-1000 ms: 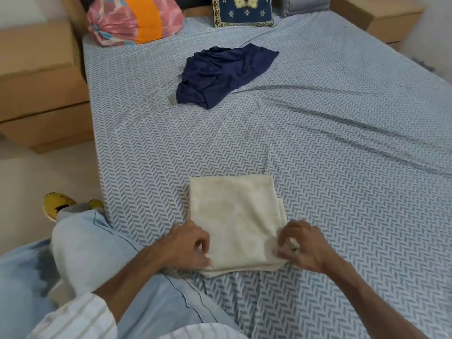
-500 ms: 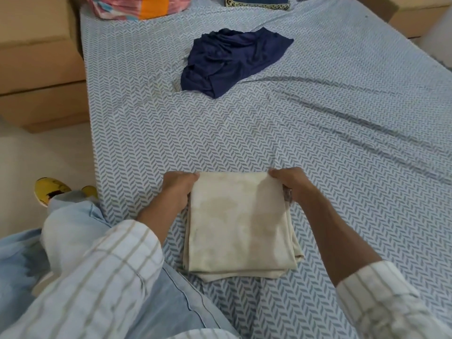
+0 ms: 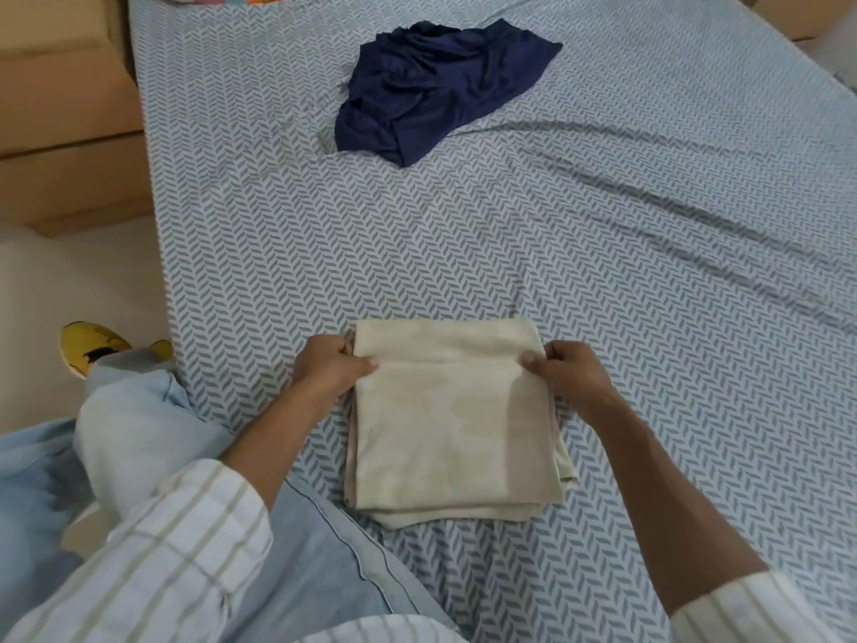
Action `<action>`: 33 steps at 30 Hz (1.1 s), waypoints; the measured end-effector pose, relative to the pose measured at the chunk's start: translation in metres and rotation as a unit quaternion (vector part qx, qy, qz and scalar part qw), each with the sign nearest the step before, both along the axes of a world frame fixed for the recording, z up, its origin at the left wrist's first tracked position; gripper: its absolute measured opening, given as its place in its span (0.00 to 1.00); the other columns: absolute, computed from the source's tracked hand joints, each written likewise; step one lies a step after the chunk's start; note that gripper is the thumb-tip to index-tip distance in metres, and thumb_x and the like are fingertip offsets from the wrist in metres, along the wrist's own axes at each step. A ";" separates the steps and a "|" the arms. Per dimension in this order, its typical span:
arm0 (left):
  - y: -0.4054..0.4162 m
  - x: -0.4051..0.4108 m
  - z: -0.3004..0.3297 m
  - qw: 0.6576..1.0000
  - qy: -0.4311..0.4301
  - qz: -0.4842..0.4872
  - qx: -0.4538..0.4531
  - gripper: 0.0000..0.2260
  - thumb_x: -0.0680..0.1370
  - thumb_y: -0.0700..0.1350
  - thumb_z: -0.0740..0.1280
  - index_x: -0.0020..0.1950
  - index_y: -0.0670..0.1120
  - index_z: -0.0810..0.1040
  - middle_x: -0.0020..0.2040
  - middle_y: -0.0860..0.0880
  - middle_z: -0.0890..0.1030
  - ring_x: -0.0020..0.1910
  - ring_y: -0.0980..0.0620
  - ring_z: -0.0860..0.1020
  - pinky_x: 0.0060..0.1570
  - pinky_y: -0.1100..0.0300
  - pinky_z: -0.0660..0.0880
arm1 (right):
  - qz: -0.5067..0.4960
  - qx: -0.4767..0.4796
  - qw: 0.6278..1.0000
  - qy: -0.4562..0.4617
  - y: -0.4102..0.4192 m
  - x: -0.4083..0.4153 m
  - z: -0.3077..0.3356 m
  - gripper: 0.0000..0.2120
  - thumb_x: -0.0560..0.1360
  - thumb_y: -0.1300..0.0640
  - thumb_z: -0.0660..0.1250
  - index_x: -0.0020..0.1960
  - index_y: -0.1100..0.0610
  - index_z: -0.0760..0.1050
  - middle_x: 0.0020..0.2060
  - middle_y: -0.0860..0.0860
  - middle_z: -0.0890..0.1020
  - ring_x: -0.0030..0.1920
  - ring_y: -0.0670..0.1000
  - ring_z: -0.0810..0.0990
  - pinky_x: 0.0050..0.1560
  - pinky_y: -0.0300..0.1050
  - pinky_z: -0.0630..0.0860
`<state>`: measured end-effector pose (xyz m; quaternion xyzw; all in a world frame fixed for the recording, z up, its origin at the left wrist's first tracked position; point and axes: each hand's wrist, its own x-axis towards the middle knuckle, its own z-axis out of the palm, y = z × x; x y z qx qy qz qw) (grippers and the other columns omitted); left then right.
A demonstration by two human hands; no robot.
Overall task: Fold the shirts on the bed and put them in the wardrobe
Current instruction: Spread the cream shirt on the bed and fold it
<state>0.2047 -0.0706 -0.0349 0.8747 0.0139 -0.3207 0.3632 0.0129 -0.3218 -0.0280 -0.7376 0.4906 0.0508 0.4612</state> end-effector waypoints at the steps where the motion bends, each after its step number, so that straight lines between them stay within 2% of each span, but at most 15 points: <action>1: 0.000 0.000 0.000 1.000 0.003 0.019 -0.015 0.20 0.71 0.44 0.78 0.32 0.45 0.66 0.31 0.47 0.72 0.33 0.49 0.72 0.35 0.60 0.66 | -0.007 -0.013 1.000 -0.002 0.000 0.001 -0.001 0.15 0.71 0.47 0.76 0.38 0.58 0.77 0.31 0.50 0.80 0.34 0.51 0.78 0.38 0.45 0.74; 4: 0.002 -0.005 0.004 0.997 0.002 0.053 -0.056 0.19 0.70 0.43 0.79 0.31 0.45 0.68 0.29 0.47 0.72 0.32 0.49 0.71 0.37 0.58 0.68 | -0.012 -0.032 0.999 -0.016 0.005 0.000 0.002 0.16 0.70 0.45 0.76 0.40 0.58 0.78 0.32 0.48 0.80 0.34 0.49 0.77 0.38 0.45 0.73; 7: 0.012 -0.015 0.007 0.999 -0.002 0.008 -0.045 0.20 0.69 0.45 0.80 0.32 0.46 0.67 0.26 0.49 0.68 0.27 0.50 0.67 0.34 0.60 0.65 | -0.017 -0.048 0.998 -0.031 0.014 -0.014 0.005 0.14 0.68 0.47 0.78 0.40 0.54 0.76 0.34 0.47 0.79 0.35 0.48 0.76 0.37 0.45 0.71; 10: 0.026 -0.022 0.007 0.999 0.014 -0.034 -0.003 0.17 0.68 0.47 0.80 0.33 0.45 0.72 0.27 0.48 0.74 0.27 0.51 0.71 0.30 0.62 0.67 | -0.004 -0.055 0.998 -0.011 0.022 -0.026 0.003 0.13 0.70 0.48 0.77 0.41 0.56 0.77 0.33 0.49 0.79 0.33 0.50 0.76 0.34 0.44 0.70; 15: 0.035 -0.027 0.010 1.000 0.011 -0.001 -0.002 0.13 0.73 0.46 0.76 0.38 0.43 0.74 0.35 0.43 0.82 0.30 0.49 0.80 0.28 0.62 0.71 | -0.025 -0.080 0.996 -0.028 0.025 -0.026 -0.003 0.11 0.70 0.49 0.76 0.42 0.54 0.77 0.39 0.51 0.82 0.40 0.53 0.80 0.39 0.49 0.76; 16: 0.036 -0.028 0.012 1.000 0.016 -0.004 -0.001 0.13 0.73 0.47 0.77 0.39 0.42 0.76 0.37 0.42 0.84 0.30 0.49 0.81 0.27 0.62 0.71 | -0.017 -0.098 0.995 -0.025 0.027 -0.027 -0.004 0.12 0.70 0.49 0.76 0.45 0.54 0.78 0.44 0.51 0.81 0.43 0.53 0.80 0.42 0.49 0.77; 18: 0.040 -0.031 0.014 0.999 0.022 -0.030 0.012 0.17 0.69 0.52 0.79 0.41 0.40 0.78 0.36 0.42 0.85 0.30 0.49 0.81 0.27 0.61 0.73 | -0.001 -0.127 0.992 -0.014 0.031 -0.031 -0.003 0.24 0.67 0.45 0.78 0.57 0.54 0.76 0.54 0.51 0.77 0.49 0.52 0.79 0.50 0.50 0.78; 20: 0.043 -0.037 0.018 0.998 0.015 -0.060 0.034 0.20 0.66 0.56 0.80 0.38 0.42 0.77 0.32 0.44 0.84 0.29 0.49 0.81 0.29 0.60 0.73 | -0.001 -0.124 0.992 0.009 0.036 -0.034 0.001 0.34 0.66 0.42 0.79 0.66 0.55 0.72 0.55 0.50 0.77 0.51 0.52 0.79 0.52 0.49 0.77; 21: 0.042 -0.037 0.019 0.997 0.000 -0.068 0.041 0.20 0.66 0.57 0.80 0.36 0.44 0.75 0.31 0.44 0.83 0.28 0.49 0.80 0.29 0.60 0.72 | 0.000 -0.112 0.993 0.020 0.037 -0.034 0.003 0.36 0.66 0.41 0.78 0.67 0.54 0.71 0.54 0.50 0.79 0.50 0.52 0.79 0.50 0.48 0.76; 23: 0.035 -0.037 0.018 0.995 -0.039 -0.077 0.042 0.19 0.67 0.57 0.79 0.35 0.46 0.73 0.31 0.47 0.80 0.31 0.48 0.78 0.33 0.59 0.71 | -0.003 -0.081 0.996 0.039 0.035 -0.026 0.008 0.34 0.66 0.42 0.79 0.66 0.54 0.72 0.52 0.49 0.80 0.49 0.52 0.79 0.47 0.47 0.74; 25: 0.023 -0.035 0.018 0.994 -0.069 -0.082 0.025 0.19 0.67 0.57 0.79 0.44 0.45 0.77 0.41 0.49 0.82 0.40 0.49 0.80 0.40 0.57 0.76 | -0.011 -0.032 0.999 0.039 0.031 -0.013 0.014 0.30 0.64 0.46 0.80 0.61 0.55 0.75 0.51 0.51 0.81 0.48 0.53 0.81 0.46 0.47 0.76; 27: 0.009 -0.036 0.019 0.992 -0.079 -0.092 0.022 0.27 0.65 0.58 0.80 0.54 0.44 0.76 0.51 0.47 0.82 0.50 0.46 0.80 0.50 0.51 0.79 | 0.001 0.025 0.999 0.042 0.024 -0.001 0.020 0.23 0.63 0.52 0.82 0.53 0.59 0.78 0.46 0.52 0.83 0.43 0.52 0.82 0.39 0.44 0.76; 28: 0.005 -0.037 0.018 0.993 -0.074 -0.092 0.025 0.30 0.64 0.58 0.81 0.56 0.43 0.75 0.53 0.47 0.82 0.53 0.46 0.80 0.53 0.50 0.78 | 0.014 0.045 0.998 0.050 0.021 0.002 0.023 0.21 0.63 0.54 0.82 0.50 0.60 0.79 0.44 0.53 0.84 0.41 0.52 0.82 0.35 0.43 0.75; 31: 0.005 -0.037 0.015 0.996 0.011 -0.083 0.024 0.37 0.53 0.61 0.83 0.55 0.44 0.77 0.52 0.49 0.83 0.52 0.47 0.80 0.54 0.50 0.79 | 0.055 0.080 0.992 0.077 0.015 0.004 0.029 0.21 0.61 0.56 0.83 0.48 0.60 0.78 0.40 0.53 0.83 0.37 0.51 0.81 0.27 0.39 0.71; 33: 0.013 -0.033 0.006 0.995 0.062 -0.078 0.011 0.42 0.45 0.63 0.80 0.55 0.46 0.80 0.50 0.49 0.84 0.50 0.48 0.82 0.52 0.50 0.81 | 0.078 0.093 0.989 0.090 0.015 0.004 0.031 0.21 0.62 0.57 0.83 0.49 0.59 0.77 0.40 0.52 0.82 0.38 0.50 0.81 0.27 0.38 0.72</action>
